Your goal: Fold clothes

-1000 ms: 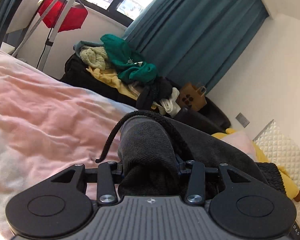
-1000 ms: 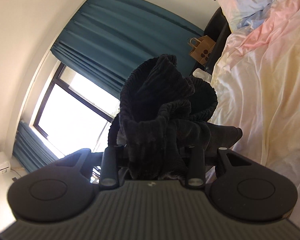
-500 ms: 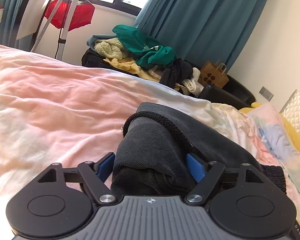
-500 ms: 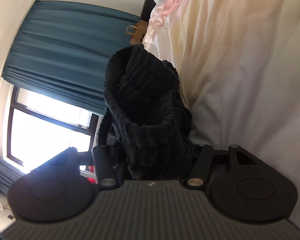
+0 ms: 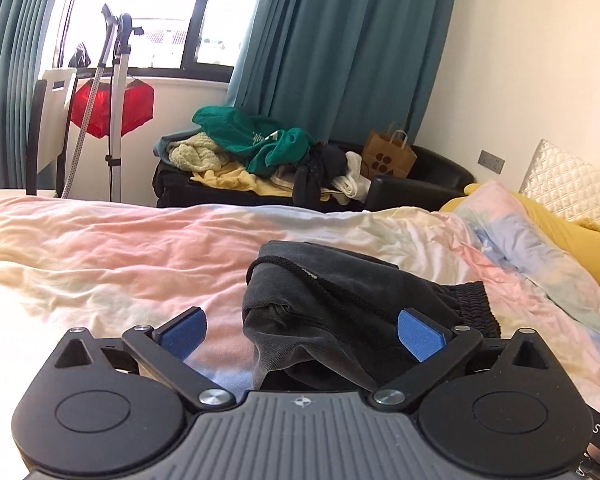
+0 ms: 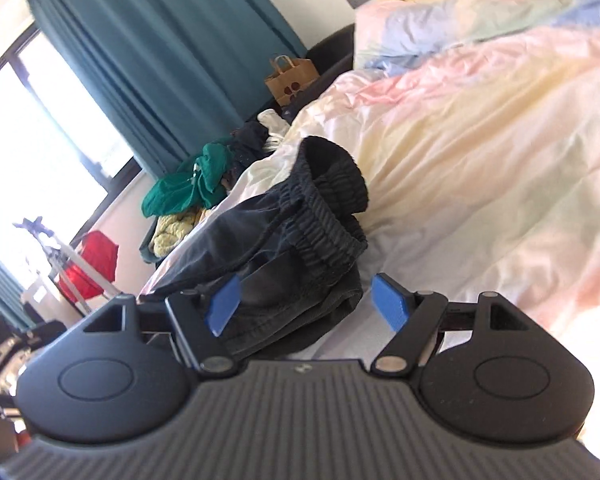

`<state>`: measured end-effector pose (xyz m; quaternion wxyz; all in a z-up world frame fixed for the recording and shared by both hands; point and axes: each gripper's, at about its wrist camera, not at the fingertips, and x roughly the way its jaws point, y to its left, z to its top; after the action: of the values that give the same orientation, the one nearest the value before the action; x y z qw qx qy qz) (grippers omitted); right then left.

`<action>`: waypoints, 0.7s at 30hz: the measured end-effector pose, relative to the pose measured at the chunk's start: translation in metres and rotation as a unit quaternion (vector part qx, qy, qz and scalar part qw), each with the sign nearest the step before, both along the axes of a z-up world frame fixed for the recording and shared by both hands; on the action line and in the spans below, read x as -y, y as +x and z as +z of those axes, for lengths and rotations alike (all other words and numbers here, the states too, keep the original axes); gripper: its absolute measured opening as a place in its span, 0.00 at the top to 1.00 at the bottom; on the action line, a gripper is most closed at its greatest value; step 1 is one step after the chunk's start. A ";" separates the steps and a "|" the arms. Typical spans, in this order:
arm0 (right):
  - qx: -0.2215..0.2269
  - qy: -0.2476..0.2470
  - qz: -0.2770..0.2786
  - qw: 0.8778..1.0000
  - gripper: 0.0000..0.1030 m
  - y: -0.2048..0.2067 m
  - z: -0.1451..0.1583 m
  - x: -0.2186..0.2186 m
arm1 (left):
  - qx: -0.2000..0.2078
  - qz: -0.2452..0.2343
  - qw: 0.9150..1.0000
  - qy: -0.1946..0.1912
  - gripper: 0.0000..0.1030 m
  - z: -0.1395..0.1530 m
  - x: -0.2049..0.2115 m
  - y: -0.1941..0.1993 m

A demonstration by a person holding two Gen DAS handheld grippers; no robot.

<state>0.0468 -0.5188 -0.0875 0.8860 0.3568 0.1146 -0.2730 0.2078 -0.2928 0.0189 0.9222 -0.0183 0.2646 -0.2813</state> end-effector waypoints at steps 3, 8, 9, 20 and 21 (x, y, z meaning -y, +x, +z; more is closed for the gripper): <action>-0.004 -0.055 0.032 0.998 0.26 -0.016 0.025 -0.029 | -0.001 -0.018 1.000 -0.002 0.00 0.022 -0.022 -0.027; -0.011 -0.139 0.074 0.987 0.26 -0.045 0.058 -0.081 | 0.029 -0.031 0.999 0.017 0.00 0.037 -0.056 -0.082; -0.012 -0.147 0.077 0.986 0.26 -0.048 0.060 -0.087 | 0.039 -0.032 0.998 0.025 0.00 0.037 -0.062 -0.095; -0.006 -0.201 0.061 0.978 0.26 -0.079 0.068 -0.135 | 0.097 -0.027 0.993 0.058 0.00 0.027 -0.100 -0.172; -0.009 -0.202 0.062 0.977 0.26 -0.079 0.068 -0.137 | 0.096 -0.027 0.993 0.058 0.00 0.026 -0.102 -0.174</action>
<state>-0.0325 -0.3817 -0.0192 0.9539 0.1606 0.0865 -0.2382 0.0339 -0.1903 0.0447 0.9348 0.0693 0.1909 -0.2913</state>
